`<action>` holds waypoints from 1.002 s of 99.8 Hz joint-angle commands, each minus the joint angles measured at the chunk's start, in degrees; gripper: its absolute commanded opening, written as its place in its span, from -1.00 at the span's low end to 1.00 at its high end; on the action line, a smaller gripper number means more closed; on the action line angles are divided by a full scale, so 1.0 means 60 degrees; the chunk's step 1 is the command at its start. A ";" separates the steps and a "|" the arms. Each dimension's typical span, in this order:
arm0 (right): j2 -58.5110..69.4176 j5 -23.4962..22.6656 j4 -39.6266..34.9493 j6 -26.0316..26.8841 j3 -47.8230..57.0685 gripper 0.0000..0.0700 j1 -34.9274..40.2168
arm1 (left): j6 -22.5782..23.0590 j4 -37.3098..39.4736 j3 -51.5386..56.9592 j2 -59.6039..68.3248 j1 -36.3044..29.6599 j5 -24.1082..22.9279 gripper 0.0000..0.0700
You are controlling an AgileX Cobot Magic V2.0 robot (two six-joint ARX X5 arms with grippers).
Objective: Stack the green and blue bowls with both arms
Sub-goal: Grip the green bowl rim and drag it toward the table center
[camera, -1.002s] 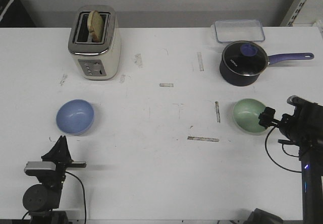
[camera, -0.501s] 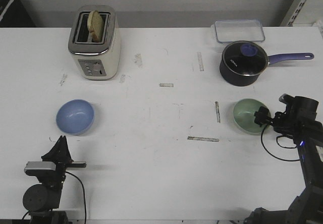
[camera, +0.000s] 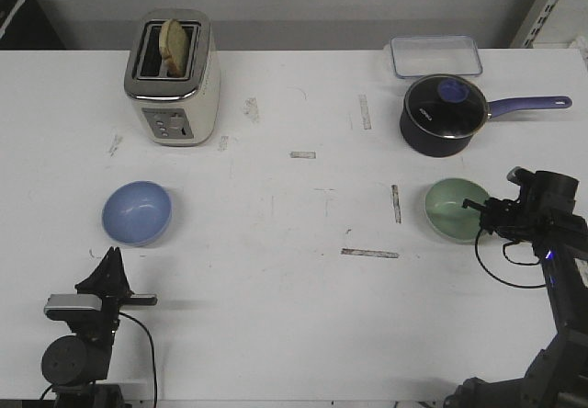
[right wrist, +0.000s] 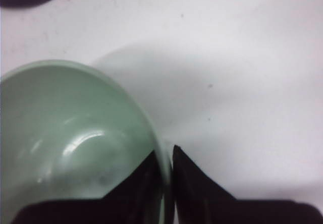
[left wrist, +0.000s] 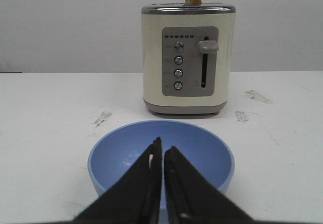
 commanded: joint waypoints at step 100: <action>0.0612 0.0790 0.1548 0.3187 0.0984 -0.99 0.8218 | 0.0044 0.0142 -0.0211 -0.0018 -0.0004 -0.0025 -1.00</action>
